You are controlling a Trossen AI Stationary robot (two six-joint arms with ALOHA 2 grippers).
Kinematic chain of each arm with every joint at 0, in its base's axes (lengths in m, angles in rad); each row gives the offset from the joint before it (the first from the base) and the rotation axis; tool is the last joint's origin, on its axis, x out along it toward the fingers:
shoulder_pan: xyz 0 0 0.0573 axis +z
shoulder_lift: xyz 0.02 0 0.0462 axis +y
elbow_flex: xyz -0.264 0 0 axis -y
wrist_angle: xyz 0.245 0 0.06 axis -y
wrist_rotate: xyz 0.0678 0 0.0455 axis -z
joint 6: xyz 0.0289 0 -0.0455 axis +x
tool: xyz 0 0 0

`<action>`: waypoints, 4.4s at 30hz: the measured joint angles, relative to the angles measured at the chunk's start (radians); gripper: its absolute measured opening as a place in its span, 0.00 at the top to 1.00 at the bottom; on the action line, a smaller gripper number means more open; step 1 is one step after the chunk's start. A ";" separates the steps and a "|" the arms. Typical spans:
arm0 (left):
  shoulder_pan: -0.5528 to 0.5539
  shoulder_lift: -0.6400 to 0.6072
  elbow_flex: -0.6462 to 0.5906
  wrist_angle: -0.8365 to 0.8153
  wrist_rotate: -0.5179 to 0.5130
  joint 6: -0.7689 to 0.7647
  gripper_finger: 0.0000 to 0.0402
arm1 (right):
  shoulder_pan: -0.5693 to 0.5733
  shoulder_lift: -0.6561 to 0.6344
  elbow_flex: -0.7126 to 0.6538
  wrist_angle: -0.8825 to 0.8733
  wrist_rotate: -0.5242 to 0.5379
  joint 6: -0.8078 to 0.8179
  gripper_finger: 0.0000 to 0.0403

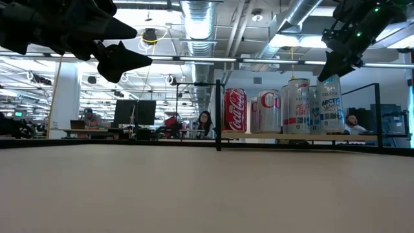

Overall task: Place canned beverage on shelf
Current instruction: Put the blue white soda can on the shelf aligned with the other blue white soda can, then return to Home Position

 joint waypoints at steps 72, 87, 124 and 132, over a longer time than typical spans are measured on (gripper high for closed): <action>0.000 0.000 0.000 0.005 0.011 0.037 0.24 | 0.542 -0.023 0.111 -0.528 0.406 0.397 0.96; 0.000 0.000 0.000 0.004 0.010 0.036 0.24 | 0.463 0.107 0.111 -0.492 0.570 0.359 0.96; 0.022 -0.142 0.048 -0.050 -0.024 0.210 0.24 | 0.876 0.010 0.077 -0.220 0.258 0.553 0.96; 0.192 -0.359 0.075 -0.374 0.011 0.219 0.24 | 1.044 -0.102 -0.236 0.621 0.157 0.366 0.96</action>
